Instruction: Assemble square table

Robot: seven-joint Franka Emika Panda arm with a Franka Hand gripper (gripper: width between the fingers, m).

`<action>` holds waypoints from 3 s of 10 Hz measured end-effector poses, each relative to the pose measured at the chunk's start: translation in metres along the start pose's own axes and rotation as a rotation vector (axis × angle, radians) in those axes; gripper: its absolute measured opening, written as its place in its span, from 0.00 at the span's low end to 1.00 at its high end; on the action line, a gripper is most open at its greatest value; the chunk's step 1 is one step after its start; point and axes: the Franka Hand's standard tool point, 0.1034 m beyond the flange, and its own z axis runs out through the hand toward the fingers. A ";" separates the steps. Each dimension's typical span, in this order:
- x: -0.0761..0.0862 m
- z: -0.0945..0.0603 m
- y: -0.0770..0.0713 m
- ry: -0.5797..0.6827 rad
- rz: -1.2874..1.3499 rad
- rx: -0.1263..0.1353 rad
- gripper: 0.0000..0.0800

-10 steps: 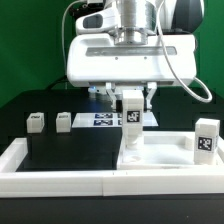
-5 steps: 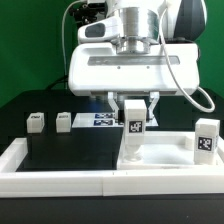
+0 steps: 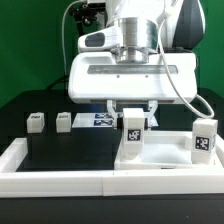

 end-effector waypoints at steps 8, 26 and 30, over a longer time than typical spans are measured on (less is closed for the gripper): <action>-0.004 0.003 0.002 0.029 -0.002 -0.012 0.36; 0.007 -0.004 0.003 -0.352 0.057 0.074 0.81; 0.015 -0.001 0.008 -0.514 0.070 0.101 0.81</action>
Offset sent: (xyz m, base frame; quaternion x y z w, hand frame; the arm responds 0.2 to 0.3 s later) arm -0.0023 0.0016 -0.0028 0.0064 0.0298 0.0070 0.9995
